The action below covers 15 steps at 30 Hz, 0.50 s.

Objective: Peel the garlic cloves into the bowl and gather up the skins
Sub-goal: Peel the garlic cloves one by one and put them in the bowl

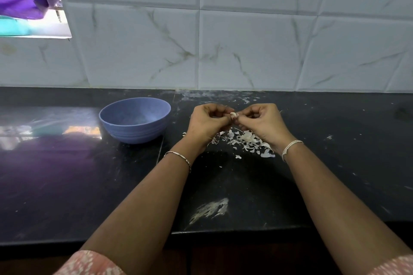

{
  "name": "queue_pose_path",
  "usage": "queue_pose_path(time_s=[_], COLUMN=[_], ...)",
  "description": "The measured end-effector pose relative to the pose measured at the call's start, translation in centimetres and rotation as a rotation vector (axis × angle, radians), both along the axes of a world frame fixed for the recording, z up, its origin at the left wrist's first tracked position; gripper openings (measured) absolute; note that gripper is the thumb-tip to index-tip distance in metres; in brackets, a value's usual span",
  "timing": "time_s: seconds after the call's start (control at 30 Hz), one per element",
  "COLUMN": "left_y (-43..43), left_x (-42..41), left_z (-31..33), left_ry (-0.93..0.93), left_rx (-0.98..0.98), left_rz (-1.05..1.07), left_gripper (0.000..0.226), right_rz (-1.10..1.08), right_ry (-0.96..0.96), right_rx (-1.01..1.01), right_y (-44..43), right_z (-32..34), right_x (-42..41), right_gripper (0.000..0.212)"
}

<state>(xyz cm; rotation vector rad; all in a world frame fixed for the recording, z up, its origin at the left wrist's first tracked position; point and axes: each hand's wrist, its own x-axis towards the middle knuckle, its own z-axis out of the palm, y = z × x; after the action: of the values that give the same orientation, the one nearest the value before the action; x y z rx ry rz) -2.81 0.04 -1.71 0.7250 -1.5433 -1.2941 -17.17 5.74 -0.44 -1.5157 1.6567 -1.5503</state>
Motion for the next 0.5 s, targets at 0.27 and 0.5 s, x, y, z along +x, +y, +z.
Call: queue_pose_path(time_s=[0.27, 0.5], left_y=[0.23, 0.00], left_x=[0.29, 0.40], left_z=[0.42, 0.37], left_ry=[0.089, 0.125], left_rx=[0.059, 0.073], left_rz=[-0.080, -0.139], left_gripper=[0.014, 0.016], right_rz=[0.087, 0.193], right_ry=[-0.184, -0.469], right_rx=[0.025, 0.111], right_y=[0.34, 0.33], right_z=[0.38, 0.65], right_x=[0.26, 0.25], right_gripper=[0.004, 0.008])
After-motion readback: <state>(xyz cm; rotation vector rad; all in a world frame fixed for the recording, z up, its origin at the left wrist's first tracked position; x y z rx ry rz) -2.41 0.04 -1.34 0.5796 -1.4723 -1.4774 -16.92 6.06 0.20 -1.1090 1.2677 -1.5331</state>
